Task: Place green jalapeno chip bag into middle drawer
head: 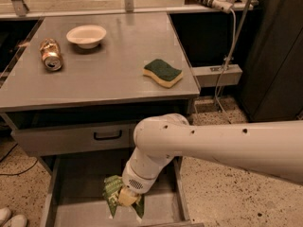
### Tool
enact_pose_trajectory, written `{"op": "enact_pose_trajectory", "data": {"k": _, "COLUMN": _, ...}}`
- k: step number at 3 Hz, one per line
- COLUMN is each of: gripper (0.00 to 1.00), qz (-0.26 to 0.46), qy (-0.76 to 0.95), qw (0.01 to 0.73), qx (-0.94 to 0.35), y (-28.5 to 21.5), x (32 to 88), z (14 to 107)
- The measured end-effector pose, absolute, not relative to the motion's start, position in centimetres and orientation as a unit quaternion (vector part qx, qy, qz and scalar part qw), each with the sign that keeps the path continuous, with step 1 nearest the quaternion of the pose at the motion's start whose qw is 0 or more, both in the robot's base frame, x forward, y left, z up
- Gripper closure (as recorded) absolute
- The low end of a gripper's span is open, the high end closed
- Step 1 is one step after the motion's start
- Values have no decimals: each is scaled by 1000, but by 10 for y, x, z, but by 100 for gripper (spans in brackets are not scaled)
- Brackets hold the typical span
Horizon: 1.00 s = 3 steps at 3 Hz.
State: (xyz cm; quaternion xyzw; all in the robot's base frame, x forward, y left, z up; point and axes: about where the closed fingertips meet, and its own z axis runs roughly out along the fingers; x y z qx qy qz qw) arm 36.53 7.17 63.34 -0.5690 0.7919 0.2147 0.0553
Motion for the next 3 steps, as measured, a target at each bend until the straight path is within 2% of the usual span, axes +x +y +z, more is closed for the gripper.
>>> {"op": "enact_pose_trajectory", "data": {"k": 2, "gripper": 100, "qz": 225, "qy": 792, "qw": 57, "qx": -565, "y": 79, "x": 367, "z": 614}}
{"op": "enact_pose_trajectory", "data": {"k": 3, "gripper": 100, "qz": 241, "qy": 800, "qw": 63, "qx": -546, "y": 99, "x": 388, "z": 560}}
